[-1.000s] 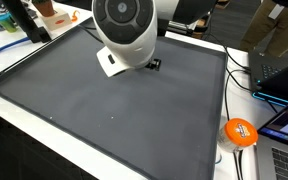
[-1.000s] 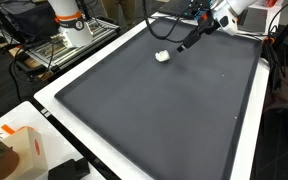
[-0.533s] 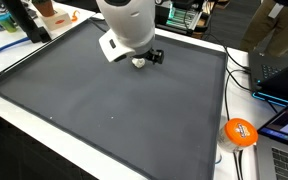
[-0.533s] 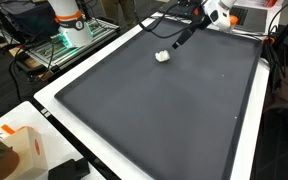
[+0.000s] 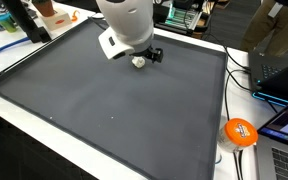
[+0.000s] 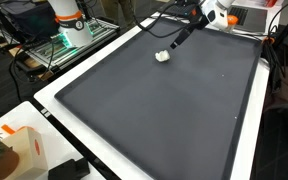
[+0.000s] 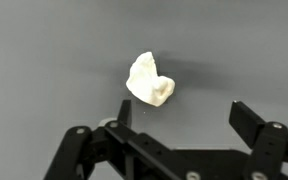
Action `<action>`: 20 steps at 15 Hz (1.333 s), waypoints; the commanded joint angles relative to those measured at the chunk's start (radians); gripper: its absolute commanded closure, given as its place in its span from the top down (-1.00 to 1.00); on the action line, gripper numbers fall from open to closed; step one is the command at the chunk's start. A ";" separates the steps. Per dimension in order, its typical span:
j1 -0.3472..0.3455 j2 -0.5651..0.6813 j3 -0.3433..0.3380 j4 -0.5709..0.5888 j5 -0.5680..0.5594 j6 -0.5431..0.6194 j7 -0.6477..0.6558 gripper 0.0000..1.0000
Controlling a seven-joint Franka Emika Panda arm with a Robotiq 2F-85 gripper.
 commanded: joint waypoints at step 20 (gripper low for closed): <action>-0.054 -0.398 0.012 -0.608 0.192 0.608 -0.021 1.00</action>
